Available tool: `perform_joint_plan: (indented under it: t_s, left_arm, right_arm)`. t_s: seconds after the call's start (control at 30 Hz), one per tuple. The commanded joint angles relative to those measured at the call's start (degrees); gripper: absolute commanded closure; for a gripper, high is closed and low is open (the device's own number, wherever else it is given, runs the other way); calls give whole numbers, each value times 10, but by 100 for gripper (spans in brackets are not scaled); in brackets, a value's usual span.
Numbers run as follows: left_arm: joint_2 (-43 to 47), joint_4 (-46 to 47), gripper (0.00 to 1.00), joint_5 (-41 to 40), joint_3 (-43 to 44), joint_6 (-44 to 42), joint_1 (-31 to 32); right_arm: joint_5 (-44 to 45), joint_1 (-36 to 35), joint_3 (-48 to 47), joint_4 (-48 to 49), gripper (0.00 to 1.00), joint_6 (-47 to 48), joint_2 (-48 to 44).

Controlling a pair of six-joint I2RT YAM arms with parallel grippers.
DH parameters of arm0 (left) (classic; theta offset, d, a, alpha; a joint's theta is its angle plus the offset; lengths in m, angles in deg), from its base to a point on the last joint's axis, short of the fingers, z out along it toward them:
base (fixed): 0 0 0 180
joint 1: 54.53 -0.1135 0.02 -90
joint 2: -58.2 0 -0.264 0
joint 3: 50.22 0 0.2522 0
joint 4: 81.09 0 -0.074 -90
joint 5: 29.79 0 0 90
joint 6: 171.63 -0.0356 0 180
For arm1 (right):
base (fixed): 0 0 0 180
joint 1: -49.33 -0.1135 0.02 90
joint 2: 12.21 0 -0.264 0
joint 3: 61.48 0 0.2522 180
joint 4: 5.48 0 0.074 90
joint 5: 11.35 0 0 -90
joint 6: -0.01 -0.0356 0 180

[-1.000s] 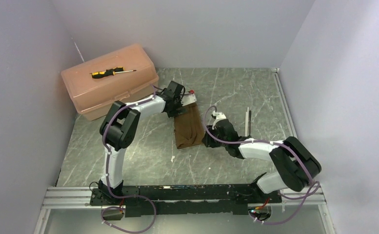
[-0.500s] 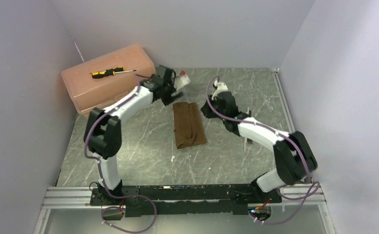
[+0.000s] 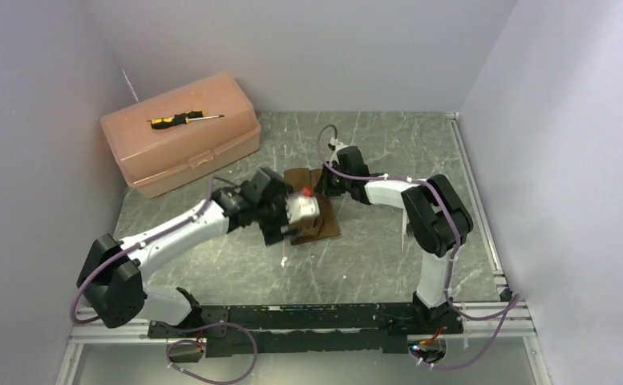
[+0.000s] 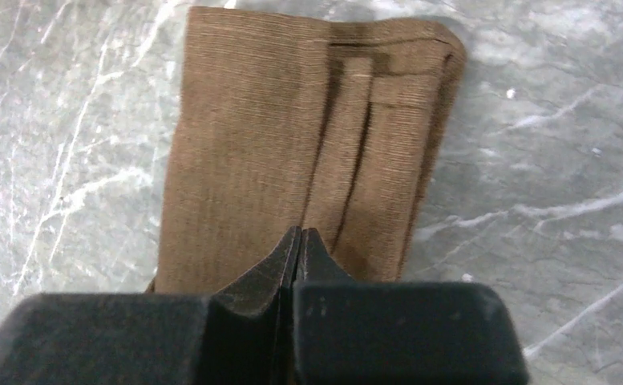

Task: Fold the napkin into a case and place the utensils inside
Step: Rotate the 2/3-rectangle-folded napkin at the center of the board.

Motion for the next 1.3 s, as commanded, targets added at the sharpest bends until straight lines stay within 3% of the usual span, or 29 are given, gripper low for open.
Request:
perform_joint_plan:
  t_s: [0.0,0.2,0.57,0.83,1.1,1.27]
  left_arm:
    - [31,106,16,-37,-83,26,64]
    - [-45,196,22,-127,-83,60,112]
    - [-139,268,27,-162,-70,44,137]
    - [-152,272,47,-148,-68,22,138]
    - [-149,276,57,-143,-75,8,145]
    - [-145,271,69,-133,-85,-1,150]
  right_arm:
    - [-39,27,4,55,100,-32,14]
    - [-72,46,29,87,100,-49,30]
    - [-73,50,79,122,100,-66,10]
    - [-74,50,78,117,100,-64,4]
    - [-83,50,40,95,100,-63,21]
    - [-86,50,18,85,100,-63,37]
